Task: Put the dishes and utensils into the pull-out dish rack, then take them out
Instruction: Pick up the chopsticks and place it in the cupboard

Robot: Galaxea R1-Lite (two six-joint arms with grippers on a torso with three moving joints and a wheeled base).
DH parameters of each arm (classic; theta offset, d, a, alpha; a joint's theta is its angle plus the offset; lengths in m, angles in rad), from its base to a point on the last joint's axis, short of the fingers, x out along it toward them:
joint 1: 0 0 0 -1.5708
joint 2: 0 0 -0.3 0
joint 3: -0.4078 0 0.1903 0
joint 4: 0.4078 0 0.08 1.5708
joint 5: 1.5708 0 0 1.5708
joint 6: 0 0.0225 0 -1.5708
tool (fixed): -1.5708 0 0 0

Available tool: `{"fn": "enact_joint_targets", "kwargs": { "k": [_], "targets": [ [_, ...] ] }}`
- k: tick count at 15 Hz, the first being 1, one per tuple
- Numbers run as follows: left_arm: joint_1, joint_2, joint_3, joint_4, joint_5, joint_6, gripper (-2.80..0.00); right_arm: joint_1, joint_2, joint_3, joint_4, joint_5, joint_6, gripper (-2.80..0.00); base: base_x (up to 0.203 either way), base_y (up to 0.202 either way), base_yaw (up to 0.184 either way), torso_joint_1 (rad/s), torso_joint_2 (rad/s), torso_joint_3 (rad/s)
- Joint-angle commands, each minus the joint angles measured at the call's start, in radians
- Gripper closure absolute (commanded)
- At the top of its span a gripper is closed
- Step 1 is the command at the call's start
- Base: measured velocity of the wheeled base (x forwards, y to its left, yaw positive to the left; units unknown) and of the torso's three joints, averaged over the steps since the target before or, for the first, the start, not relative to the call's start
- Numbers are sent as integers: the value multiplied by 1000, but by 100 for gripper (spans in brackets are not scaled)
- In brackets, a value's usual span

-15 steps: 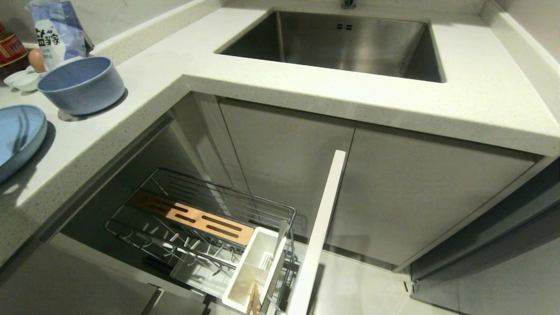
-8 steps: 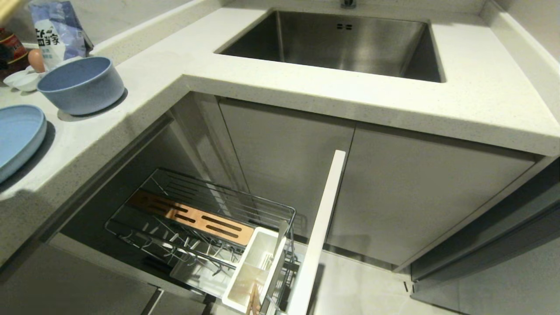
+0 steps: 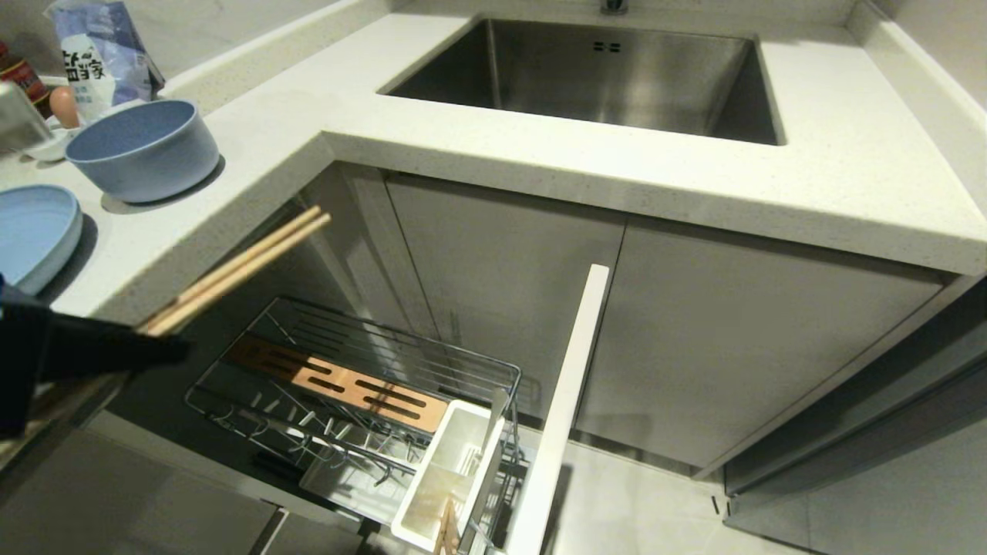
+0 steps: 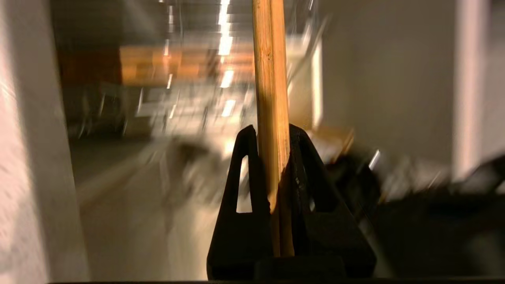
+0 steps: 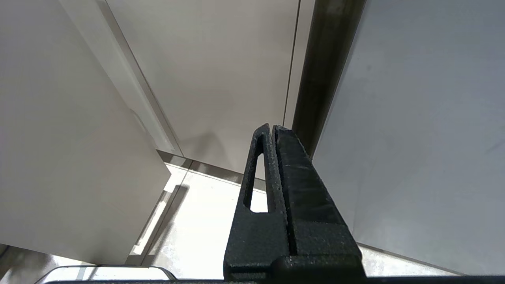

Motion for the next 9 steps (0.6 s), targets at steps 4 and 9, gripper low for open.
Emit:
{"fn": "enact_joint_targets", "kwargs": {
  "k": [4,9],
  "targets": [
    [-1,54,5,281,1,143,0,0,-1,23,-1,0,0,0,0,0,0,0,0,0],
    [-3,75,77,347,-72,306,0,0,-1,23,-1,0,0,0,0,0,0,0,0,0]
  ]
}}
